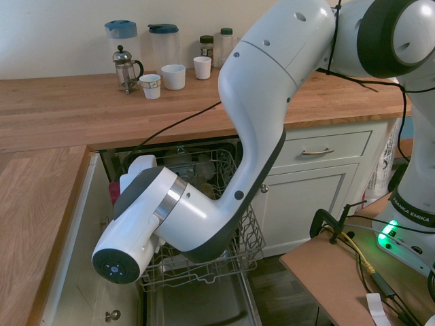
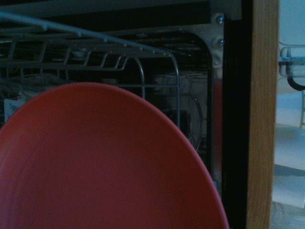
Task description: Put the plate in the dishwasher
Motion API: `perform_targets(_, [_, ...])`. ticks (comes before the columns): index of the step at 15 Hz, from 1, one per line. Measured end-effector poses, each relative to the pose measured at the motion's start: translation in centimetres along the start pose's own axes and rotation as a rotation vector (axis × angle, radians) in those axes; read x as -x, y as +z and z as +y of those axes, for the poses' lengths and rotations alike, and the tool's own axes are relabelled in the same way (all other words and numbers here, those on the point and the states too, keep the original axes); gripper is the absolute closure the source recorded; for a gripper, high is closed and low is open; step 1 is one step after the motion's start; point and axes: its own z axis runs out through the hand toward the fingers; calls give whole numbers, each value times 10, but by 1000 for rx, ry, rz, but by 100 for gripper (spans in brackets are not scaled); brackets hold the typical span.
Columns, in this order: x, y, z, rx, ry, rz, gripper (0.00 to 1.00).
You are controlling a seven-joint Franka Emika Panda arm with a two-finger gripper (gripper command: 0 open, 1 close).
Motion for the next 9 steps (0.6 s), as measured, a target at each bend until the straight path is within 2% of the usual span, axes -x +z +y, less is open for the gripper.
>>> perform_targets(9, [18, 19, -33, -9, -20, -35, 100])
